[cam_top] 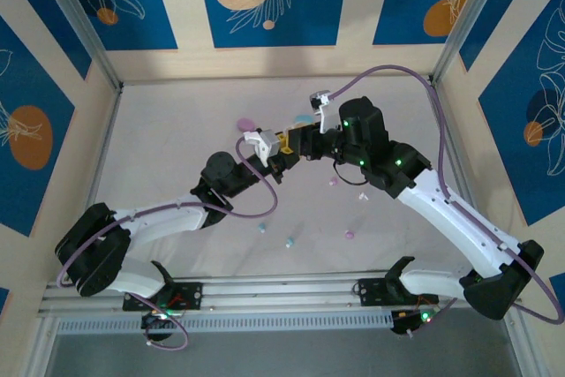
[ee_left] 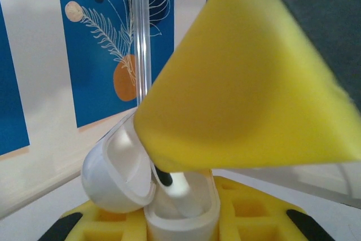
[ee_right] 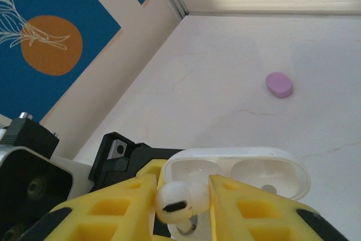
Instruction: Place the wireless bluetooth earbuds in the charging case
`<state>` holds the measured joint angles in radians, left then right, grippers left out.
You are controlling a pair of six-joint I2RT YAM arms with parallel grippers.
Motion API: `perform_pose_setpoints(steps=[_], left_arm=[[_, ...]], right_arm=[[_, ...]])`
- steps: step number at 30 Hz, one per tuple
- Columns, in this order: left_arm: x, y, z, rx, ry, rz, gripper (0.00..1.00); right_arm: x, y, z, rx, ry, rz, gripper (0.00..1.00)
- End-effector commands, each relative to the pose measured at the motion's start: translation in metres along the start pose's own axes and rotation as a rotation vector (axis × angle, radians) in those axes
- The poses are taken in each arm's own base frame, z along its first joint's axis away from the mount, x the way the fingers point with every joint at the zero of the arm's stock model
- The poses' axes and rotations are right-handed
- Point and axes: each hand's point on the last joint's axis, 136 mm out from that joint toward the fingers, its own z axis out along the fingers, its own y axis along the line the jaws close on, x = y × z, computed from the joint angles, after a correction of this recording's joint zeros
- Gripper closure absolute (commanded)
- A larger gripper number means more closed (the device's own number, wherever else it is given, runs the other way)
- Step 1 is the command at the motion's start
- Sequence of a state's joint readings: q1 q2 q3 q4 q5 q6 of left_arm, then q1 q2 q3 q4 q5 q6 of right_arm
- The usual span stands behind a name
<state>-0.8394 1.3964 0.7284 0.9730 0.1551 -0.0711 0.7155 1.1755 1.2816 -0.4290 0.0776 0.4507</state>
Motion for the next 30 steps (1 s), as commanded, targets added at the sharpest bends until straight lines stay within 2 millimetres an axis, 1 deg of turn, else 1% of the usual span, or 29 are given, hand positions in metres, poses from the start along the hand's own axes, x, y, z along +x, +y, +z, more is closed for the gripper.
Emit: perform_pose_setpoints(steps=[1,7,12,15,20,30], left_arm=[[-0.048,-0.003,-0.003,-0.007,-0.163,0.026,0.86],[-0.051,-0.005,-0.003,-0.004,-0.170,0.033,0.86],[-0.051,-0.006,-0.003,0.009,-0.167,0.032,0.86],[-0.050,-0.009,-0.003,0.027,-0.163,0.030,0.86],[-0.048,-0.014,-0.002,0.055,-0.150,0.017,0.87],[-0.048,-0.015,-0.004,0.062,-0.133,0.018,0.86]], right_arm=[[0.021,-0.003,0.001,0.018,0.098,-0.021,0.69],[0.021,-0.006,-0.001,0.043,0.118,-0.025,0.68],[0.021,-0.013,0.000,0.084,0.123,-0.010,0.67],[0.019,-0.014,0.000,0.090,0.120,-0.001,0.66],[0.013,-0.012,-0.001,0.091,0.113,0.012,0.65],[-0.003,-0.009,-0.010,0.092,0.079,0.031,0.60]])
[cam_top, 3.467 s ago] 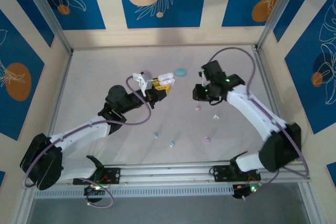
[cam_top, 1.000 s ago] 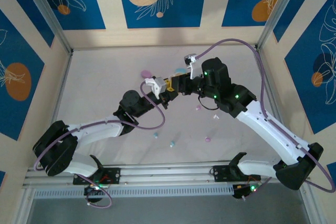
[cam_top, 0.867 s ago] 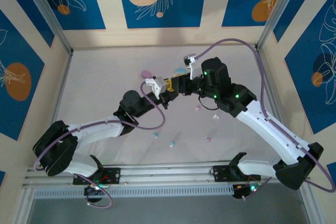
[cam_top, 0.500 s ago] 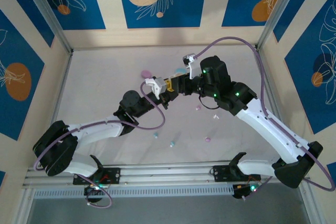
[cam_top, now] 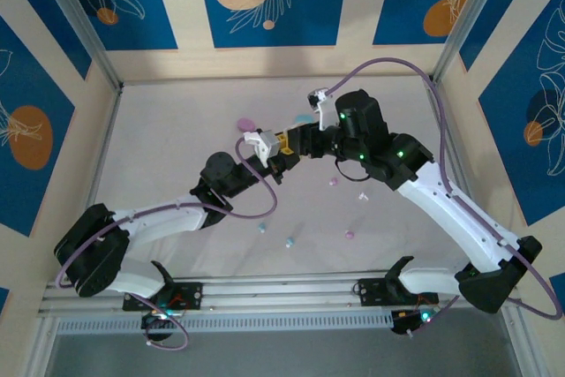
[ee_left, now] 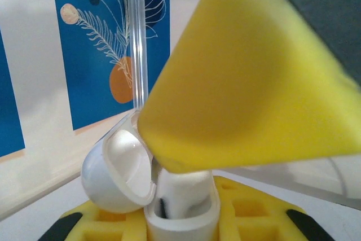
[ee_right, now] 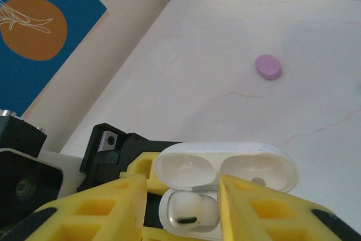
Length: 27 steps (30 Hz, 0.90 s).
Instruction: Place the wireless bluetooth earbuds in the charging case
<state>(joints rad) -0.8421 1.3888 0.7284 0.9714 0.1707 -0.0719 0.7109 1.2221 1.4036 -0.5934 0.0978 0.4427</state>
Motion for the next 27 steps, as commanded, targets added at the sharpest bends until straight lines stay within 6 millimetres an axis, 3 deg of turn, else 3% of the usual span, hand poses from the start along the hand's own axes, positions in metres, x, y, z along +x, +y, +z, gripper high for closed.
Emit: perform_pose_setpoints(steps=[1,8,11,14,17,20,24,27], left_arm=[[-0.044,-0.012,-0.002,0.046,-0.126,0.018,0.86],[-0.043,-0.012,-0.002,0.049,-0.117,0.021,0.86],[-0.040,-0.012,-0.003,0.045,-0.104,0.029,0.86],[-0.040,-0.011,-0.005,0.039,-0.094,0.039,0.86],[-0.040,-0.011,-0.008,0.031,-0.087,0.050,0.86],[-0.040,-0.009,-0.013,0.014,-0.085,0.057,0.86],[-0.042,-0.009,-0.017,0.006,-0.081,0.062,0.86],[-0.043,-0.009,-0.019,0.006,-0.079,0.062,0.86]], right_arm=[[-0.002,-0.006,-0.004,0.033,0.009,0.027,0.60],[-0.015,0.005,-0.018,-0.011,-0.024,0.033,0.53],[-0.028,0.017,-0.037,-0.061,-0.091,0.001,0.48],[-0.044,0.011,-0.064,-0.021,-0.192,-0.027,0.44],[-0.048,-0.032,-0.086,0.143,-0.249,0.020,0.42],[-0.029,-0.094,-0.094,0.274,-0.207,0.174,0.41],[0.027,-0.176,-0.084,0.371,-0.094,0.434,0.41],[0.078,-0.217,-0.065,0.345,0.035,0.635,0.42]])
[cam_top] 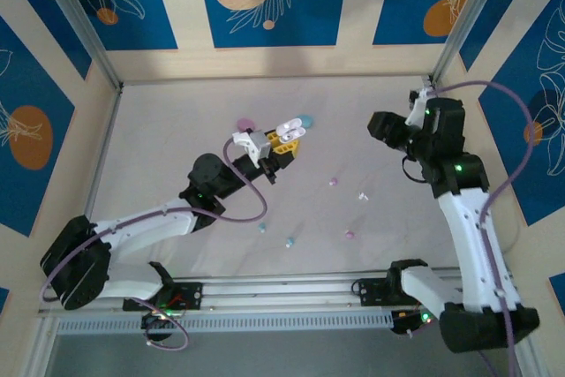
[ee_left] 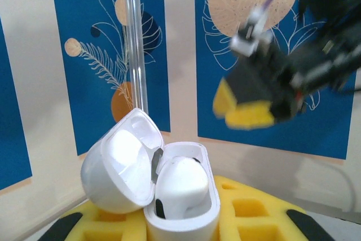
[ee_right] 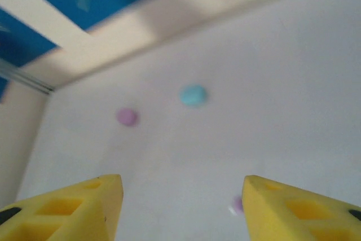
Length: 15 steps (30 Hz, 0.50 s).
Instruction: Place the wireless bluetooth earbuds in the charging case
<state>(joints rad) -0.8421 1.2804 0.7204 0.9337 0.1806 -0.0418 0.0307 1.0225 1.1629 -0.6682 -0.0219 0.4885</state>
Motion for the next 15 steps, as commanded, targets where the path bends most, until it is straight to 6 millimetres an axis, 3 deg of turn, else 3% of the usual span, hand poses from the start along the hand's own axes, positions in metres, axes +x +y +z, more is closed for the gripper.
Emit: perform_pose_setpoints(steps=[1,7,12,15], left_arm=[[-0.009,-0.002,-0.005,-0.005,-0.020,0.019,0.86],[-0.013,-0.003,-0.004,-0.002,-0.028,0.018,0.86],[-0.013,-0.003,-0.004,-0.004,-0.028,0.008,0.86],[-0.013,-0.002,-0.004,-0.007,-0.029,0.009,0.86]], right_arm=[[0.066,-0.041,0.037,-0.013,0.300,0.219,0.42],[0.126,-0.089,0.082,0.074,0.569,0.278,0.43],[0.148,-0.111,0.104,0.156,0.650,0.252,0.42],[0.156,-0.113,0.111,0.167,0.684,0.229,0.42]])
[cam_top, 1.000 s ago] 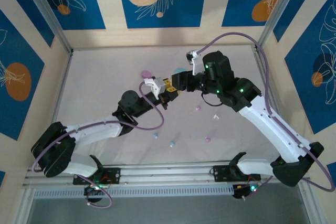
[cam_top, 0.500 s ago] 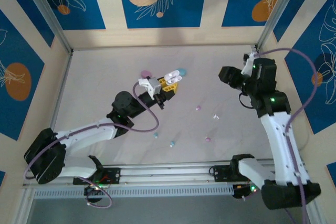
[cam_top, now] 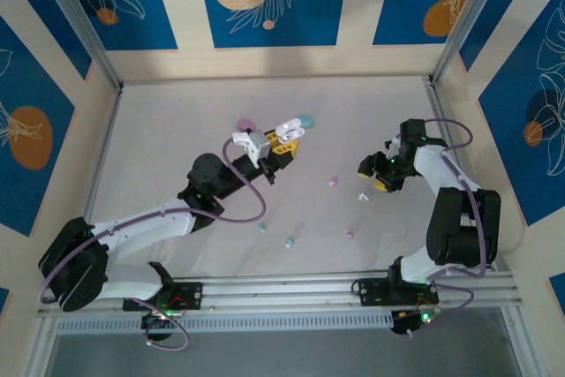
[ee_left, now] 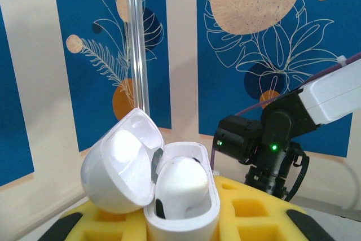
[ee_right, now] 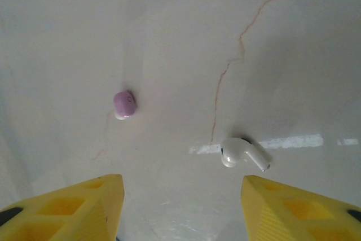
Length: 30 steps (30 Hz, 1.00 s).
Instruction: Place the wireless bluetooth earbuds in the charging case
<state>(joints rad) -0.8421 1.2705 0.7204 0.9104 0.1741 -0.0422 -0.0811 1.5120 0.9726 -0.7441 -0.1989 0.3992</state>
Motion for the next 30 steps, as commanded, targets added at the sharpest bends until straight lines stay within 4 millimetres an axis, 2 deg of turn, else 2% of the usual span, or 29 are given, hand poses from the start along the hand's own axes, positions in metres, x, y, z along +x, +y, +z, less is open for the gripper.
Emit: perform_pose_setpoints(steps=[1,13,21,30], left_arm=[[-0.014,-0.003,-0.003,-0.001,-0.040,0.011,0.86],[-0.013,-0.002,-0.003,-0.005,-0.037,0.014,0.86],[-0.011,-0.001,-0.001,-0.009,-0.035,0.014,0.86],[-0.010,-0.001,-0.001,-0.009,-0.035,0.015,0.86]], right_arm=[[0.002,0.000,0.011,0.014,0.032,-0.051,0.42],[-0.001,-0.019,0.035,0.135,0.075,-0.049,0.39],[0.012,-0.019,0.048,0.150,0.124,-0.044,0.39],[0.028,-0.019,0.050,0.192,0.159,-0.059,0.41]])
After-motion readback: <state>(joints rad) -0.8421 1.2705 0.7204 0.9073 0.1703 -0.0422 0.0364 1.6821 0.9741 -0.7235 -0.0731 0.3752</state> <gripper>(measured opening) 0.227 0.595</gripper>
